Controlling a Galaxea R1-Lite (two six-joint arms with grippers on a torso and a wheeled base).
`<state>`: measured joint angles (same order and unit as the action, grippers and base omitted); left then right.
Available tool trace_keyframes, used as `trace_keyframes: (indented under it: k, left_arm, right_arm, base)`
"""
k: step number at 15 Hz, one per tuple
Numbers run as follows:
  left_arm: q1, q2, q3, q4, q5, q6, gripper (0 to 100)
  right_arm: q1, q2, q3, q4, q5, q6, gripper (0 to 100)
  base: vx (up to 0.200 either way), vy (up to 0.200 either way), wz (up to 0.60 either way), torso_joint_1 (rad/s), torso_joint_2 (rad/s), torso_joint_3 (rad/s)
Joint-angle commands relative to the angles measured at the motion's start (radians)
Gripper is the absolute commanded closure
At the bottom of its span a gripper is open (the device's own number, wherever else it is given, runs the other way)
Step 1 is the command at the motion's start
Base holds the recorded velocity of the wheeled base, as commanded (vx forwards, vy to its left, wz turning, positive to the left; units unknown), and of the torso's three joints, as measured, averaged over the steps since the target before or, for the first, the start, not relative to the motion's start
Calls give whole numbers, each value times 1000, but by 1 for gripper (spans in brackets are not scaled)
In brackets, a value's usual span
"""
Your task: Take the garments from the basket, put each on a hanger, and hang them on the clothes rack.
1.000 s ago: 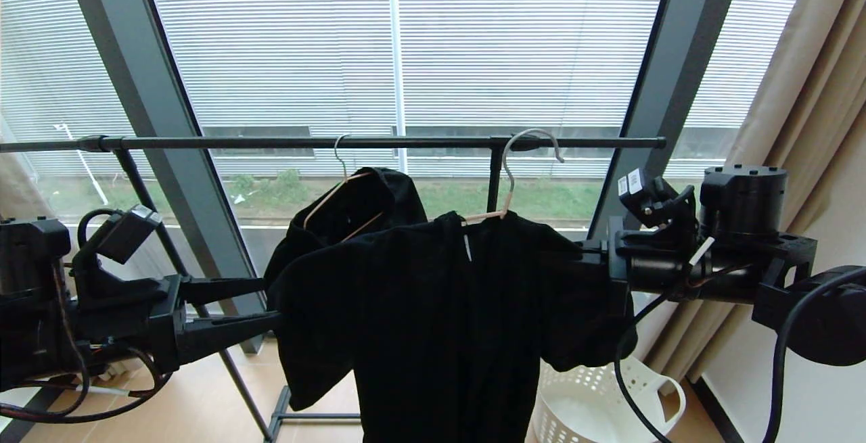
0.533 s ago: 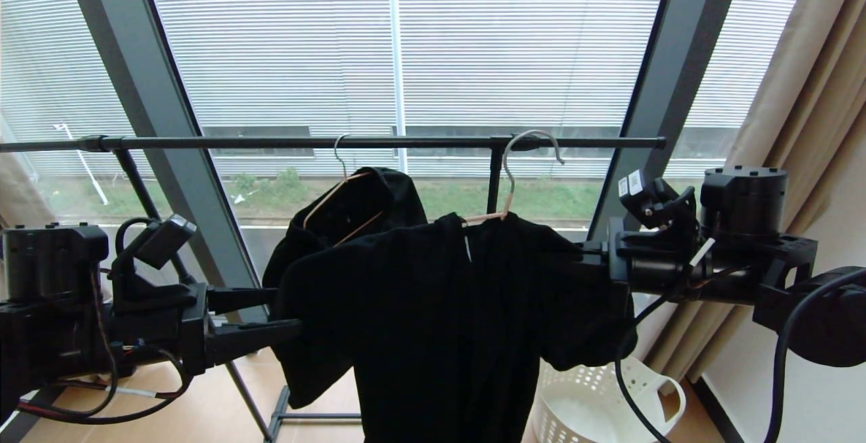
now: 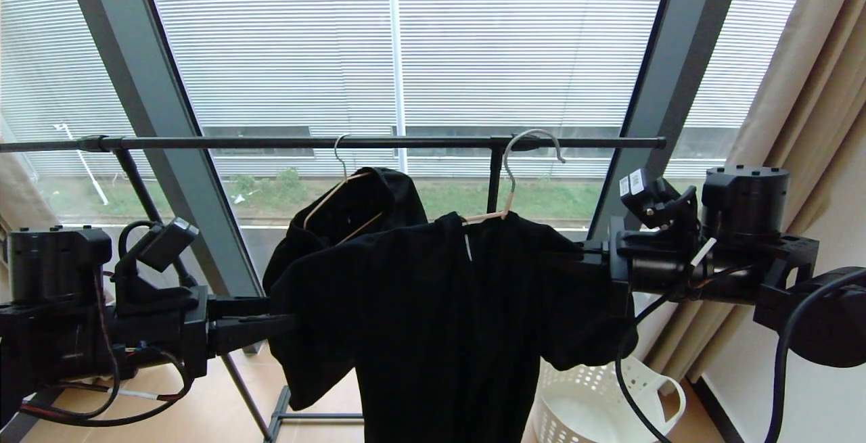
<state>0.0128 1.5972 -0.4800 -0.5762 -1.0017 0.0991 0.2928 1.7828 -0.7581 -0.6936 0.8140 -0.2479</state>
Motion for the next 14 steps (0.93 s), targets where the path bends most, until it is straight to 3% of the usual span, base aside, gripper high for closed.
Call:
trace_keyframes:
  k: [1, 7, 14]
  left_arm:
    - [3, 0, -2, -1, 0, 1, 100]
    - [53, -5, -5, -5, 0, 11, 100]
    - [75, -23, 15, -24, -2, 14, 100]
  right_arm:
    - [0, 3, 2, -15, 1, 1, 100]
    - [-17, 9, -1, -29, 1, 1, 100]
    - [-101, 12, -18, -32, 28, 1, 100]
  base:
    - [0, 0, 0, 0, 0, 0]
    - [0, 0, 0, 0, 0, 0]
    - [0, 0, 0, 0, 0, 0]
